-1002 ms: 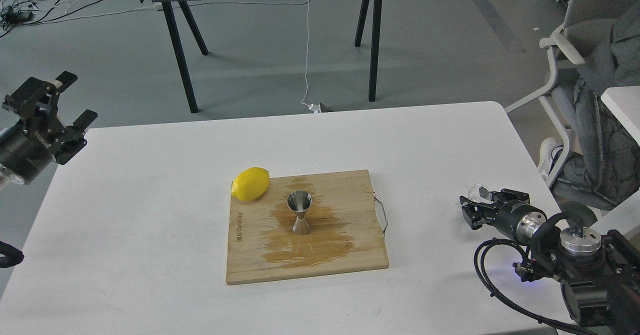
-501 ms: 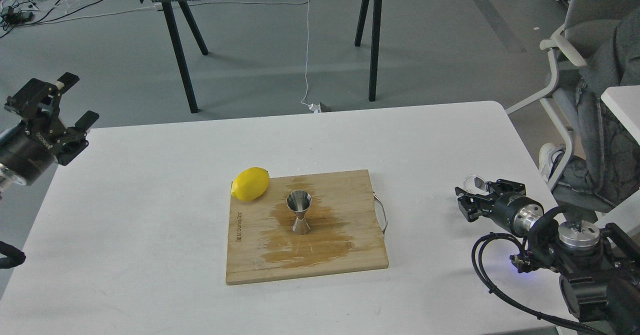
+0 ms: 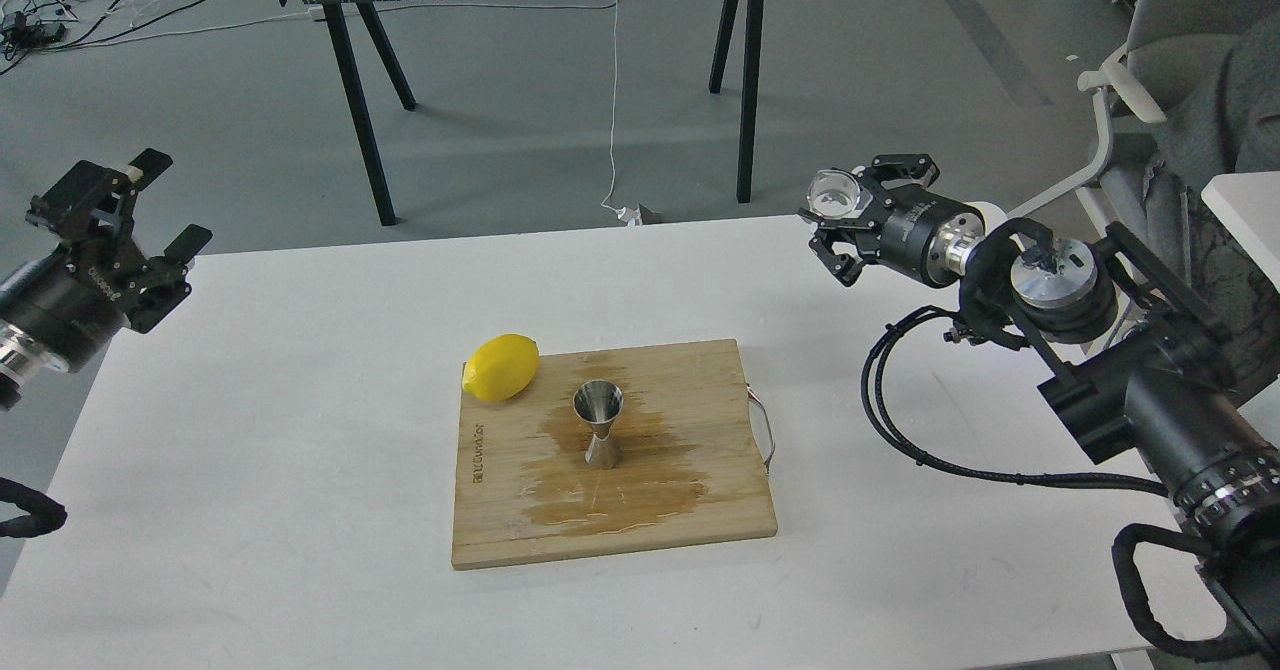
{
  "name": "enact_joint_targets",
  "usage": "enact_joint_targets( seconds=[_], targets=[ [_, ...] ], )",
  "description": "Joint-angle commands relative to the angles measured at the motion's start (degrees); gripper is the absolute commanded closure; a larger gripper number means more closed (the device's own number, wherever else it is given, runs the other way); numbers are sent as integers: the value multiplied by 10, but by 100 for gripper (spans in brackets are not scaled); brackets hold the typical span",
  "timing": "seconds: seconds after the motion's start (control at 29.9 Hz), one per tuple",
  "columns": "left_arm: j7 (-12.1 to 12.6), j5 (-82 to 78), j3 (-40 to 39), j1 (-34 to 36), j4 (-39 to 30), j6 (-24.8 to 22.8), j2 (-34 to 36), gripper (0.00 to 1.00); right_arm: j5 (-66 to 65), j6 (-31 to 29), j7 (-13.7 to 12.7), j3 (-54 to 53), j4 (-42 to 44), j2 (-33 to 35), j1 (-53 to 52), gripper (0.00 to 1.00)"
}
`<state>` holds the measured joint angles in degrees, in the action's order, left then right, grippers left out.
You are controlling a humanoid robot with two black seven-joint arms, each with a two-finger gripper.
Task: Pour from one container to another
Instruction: 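Lift the glass cup and carry it above the jigger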
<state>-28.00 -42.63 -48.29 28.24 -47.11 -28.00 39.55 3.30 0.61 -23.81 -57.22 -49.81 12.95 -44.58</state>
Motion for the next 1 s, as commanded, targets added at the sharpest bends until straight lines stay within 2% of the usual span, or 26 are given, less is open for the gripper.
enact_joint_targets(
  seconds=[0.0,0.2,0.4,0.67,0.97],
  targets=[
    [0,1,15,1,0,0,0,1,-36,-1,2,59,0,-30,-52,68],
    [0,0,16,1,0,0,-1,1,-146,-25,-12,132,-15,-77,-79,68],
    [0,0,16,1,0,0,-6,1,-150,-32,-15,210,-70,-72,-101,68],
    [0,0,20,1,0,0,-13,1,-159,-41,-16,267,-137,-20,-102,68],
    [0,0,20,4,-1,0,-15,1,-229,-106,-16,317,-169,35,-103,68]
  ],
)
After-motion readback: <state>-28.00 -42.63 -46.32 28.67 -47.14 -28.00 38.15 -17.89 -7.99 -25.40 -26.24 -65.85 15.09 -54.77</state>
